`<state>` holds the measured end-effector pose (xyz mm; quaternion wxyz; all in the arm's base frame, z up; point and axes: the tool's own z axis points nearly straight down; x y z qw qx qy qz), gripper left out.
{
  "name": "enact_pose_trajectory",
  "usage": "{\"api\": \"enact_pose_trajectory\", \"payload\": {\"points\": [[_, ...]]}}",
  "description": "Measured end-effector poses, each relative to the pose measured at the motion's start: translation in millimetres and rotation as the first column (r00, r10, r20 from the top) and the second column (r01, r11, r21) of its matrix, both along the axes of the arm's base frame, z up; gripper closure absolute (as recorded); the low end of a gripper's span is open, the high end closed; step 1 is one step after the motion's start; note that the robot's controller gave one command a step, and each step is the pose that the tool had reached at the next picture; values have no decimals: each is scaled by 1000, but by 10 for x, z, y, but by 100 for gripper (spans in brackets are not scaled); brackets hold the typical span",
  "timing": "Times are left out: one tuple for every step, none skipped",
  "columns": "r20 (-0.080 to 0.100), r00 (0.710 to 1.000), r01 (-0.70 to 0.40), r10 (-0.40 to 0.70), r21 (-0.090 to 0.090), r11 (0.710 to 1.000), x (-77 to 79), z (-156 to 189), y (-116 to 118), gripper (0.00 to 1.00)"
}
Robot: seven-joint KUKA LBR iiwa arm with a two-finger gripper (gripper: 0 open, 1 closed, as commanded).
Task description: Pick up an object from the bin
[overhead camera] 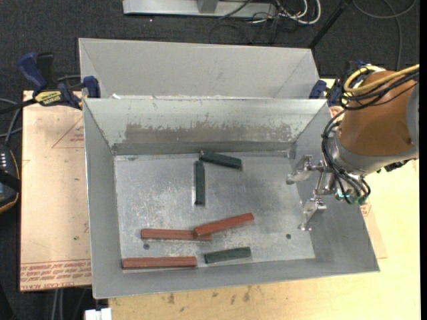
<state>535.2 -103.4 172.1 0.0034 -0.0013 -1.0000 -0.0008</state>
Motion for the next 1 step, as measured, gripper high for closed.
{"api": "enact_pose_trajectory", "payload": {"points": [[8, 1000, -3, 3, -1, 1000, 19, 40, 4, 0]]}}
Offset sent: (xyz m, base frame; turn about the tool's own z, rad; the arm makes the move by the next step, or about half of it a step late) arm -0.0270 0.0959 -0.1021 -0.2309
